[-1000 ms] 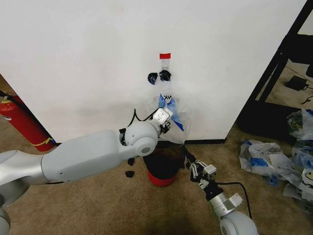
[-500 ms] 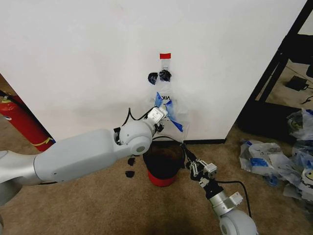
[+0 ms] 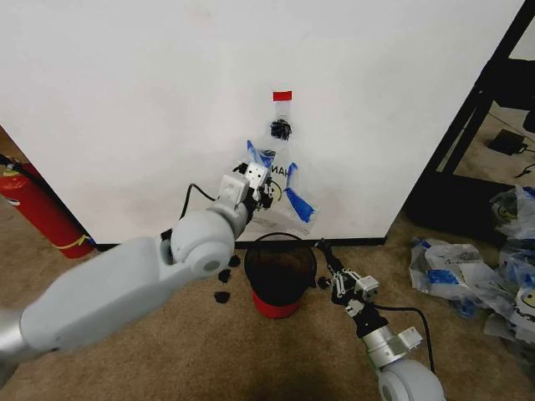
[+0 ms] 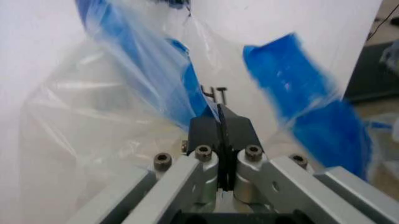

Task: Pick up the garbage bag from the wall and place it over the trash bin.

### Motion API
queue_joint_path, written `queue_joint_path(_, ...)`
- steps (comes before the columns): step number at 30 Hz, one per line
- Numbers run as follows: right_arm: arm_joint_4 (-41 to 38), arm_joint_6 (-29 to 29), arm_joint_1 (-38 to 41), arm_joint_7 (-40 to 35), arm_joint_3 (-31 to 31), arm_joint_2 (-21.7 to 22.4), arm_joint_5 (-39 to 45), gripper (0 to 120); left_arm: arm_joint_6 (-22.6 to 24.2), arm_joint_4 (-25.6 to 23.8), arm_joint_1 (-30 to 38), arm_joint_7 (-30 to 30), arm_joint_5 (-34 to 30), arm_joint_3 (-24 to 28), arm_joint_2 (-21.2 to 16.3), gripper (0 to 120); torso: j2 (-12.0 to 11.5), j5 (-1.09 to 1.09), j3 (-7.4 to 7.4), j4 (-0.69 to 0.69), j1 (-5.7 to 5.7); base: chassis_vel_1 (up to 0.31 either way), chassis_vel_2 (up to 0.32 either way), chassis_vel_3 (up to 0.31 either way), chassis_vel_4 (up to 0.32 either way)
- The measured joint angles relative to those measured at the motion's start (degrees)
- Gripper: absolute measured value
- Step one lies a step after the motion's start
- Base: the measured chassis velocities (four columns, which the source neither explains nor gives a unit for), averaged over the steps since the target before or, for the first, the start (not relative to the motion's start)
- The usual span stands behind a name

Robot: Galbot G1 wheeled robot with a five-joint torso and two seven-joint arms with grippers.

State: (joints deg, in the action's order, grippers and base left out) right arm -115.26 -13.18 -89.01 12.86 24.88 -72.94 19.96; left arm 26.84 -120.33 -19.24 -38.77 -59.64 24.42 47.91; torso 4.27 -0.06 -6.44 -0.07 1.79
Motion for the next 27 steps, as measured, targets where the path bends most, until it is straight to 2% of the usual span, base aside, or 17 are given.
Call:
queue_joint_path(5, -3.64, 0.99, -3.49, -0.10, 1.31, 2.73, 2.39, 33, -2.06, -0.52, -5.17, 1.90, 3.90, -1.29, 0.42, 0, 0.00, 0.00, 0.00, -0.02, 0.00, 0.000, 0.000, 0.000, 0.000)
queue_joint_path(6, -3.64, 0.99, -3.49, -0.10, 1.31, 2.73, 2.39, 33, -2.06, -0.52, -5.17, 1.90, 3.90, -1.29, 0.42, 0, 0.00, 0.00, 0.00, -0.02, 0.00, 0.000, 0.000, 0.000, 0.000)
queue_joint_path(10, -6.65, 1.46, -4.36, -1.20, 2.11, 4.70, 3.06, 50, -2.51, -0.32, -6.87, 2.67, 5.84, -1.49, 0.45, 0, 0.00, 0.00, 0.00, -0.01, 0.00, 0.000, 0.000, 0.000, 0.000)
queue_joint_path(12, -8.14, 2.17, -2.95, -4.01, 2.48, 6.27, 2.05, 60, -2.62, 0.04, -7.08, 2.90, 6.29, -1.37, 0.70, 0, 0.00, 0.02, 0.00, 0.00, 0.00, 0.000, 0.000, 0.000, 0.000)
queue_joint_path(15, -8.54, 2.68, -1.55, -6.19, 2.54, 7.84, 0.99, 66, -2.64, 0.32, -6.87, 3.06, 6.43, -0.91, 1.12, 0, 0.00, 0.00, 0.00, 0.00, 0.00, 0.000, 0.000, 0.000, 0.000)
queue_joint_path(17, -8.38, 2.94, 0.55, -8.44, 2.51, 10.30, -0.96, 77, -2.64, 0.73, -6.24, 3.11, 6.47, -0.16, 1.79, 0, 0.00, 0.01, 0.00, -0.01, 0.00, 0.000, 0.000, 0.000, 0.000)
queue_joint_path(20, -7.72, 3.04, 2.30, -9.69, 2.17, 12.42, -2.96, 83, -2.64, 0.89, -5.95, 3.15, 6.58, 0.41, 2.13, 0, 0.00, 0.01, 0.00, -0.02, 0.00, 0.000, 0.000, 0.000, 0.000)
queue_joint_path(23, -6.12, 3.24, 6.34, -11.62, 1.12, 16.11, -7.16, 97, -2.64, 0.94, -5.83, 3.18, 6.78, 1.18, 2.16, 0, 0.00, 0.01, -0.01, 0.00, 0.00, 0.000, 0.000, 0.000, 0.000)
queue_joint_path(27, -4.35, 3.24, 10.91, -12.72, -0.23, 19.33, -10.70, 100, -2.64, 1.15, -5.36, 3.27, 6.87, 2.02, 2.25, 0, 0.00, 0.00, -0.01, 0.00, 0.00, 0.000, 0.000, 0.000, 0.000)
